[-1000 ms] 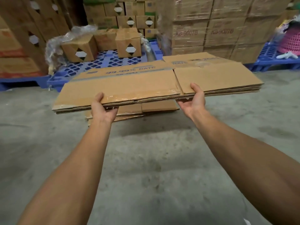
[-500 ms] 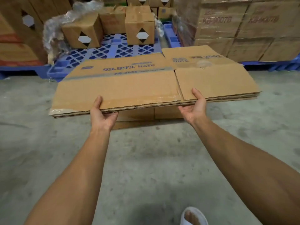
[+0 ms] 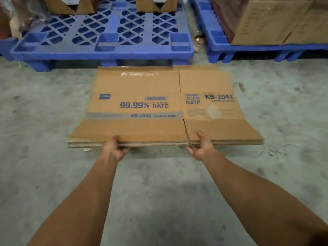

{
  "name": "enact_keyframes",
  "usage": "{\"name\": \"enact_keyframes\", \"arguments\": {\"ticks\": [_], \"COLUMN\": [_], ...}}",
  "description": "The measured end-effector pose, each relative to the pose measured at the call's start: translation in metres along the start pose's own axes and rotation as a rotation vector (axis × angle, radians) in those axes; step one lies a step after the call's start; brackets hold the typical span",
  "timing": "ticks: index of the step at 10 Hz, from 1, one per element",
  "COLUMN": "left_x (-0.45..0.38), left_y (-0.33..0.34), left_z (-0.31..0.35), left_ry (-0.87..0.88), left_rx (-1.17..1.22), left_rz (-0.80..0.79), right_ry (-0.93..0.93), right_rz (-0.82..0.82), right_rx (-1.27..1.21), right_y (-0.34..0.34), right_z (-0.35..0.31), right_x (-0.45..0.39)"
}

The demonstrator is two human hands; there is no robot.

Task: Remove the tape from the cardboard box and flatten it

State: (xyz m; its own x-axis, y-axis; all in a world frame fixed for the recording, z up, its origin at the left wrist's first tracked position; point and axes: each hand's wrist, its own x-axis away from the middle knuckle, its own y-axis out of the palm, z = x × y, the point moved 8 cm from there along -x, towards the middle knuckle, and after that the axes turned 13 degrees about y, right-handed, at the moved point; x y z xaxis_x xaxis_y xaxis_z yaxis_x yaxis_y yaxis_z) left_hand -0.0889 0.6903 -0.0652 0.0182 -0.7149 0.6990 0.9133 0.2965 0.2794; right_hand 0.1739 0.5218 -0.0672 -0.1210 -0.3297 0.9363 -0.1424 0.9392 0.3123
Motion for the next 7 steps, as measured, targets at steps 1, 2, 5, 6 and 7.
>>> {"name": "enact_keyframes", "arguments": {"ticks": [1,2,5,6,7], "left_x": [-0.023,-0.044,-0.087,-0.082,-0.053], "left_y": [0.000,0.020,0.013,0.014,0.015], "left_z": [-0.006,0.011,0.003,0.004,-0.021], "left_ry": [-0.004,-0.005,0.018,0.079,0.103], "left_rx": [-0.082,-0.238,-0.207,-0.130,-0.147], "left_rz": [-0.029,-0.027,0.144,0.159,0.216], "right_ry": [-0.004,-0.030,0.000,0.007,0.016], "right_rz": [0.054,0.070,0.089,0.077,0.113], "right_rx": [0.054,0.080,0.198,0.280,0.451], "right_y": [0.007,0.030,0.033,0.028,0.021], "right_z": [-0.001,-0.019,-0.043,-0.042,-0.031], "right_x": [-0.016,-0.026,-0.054,-0.051,-0.042]}}
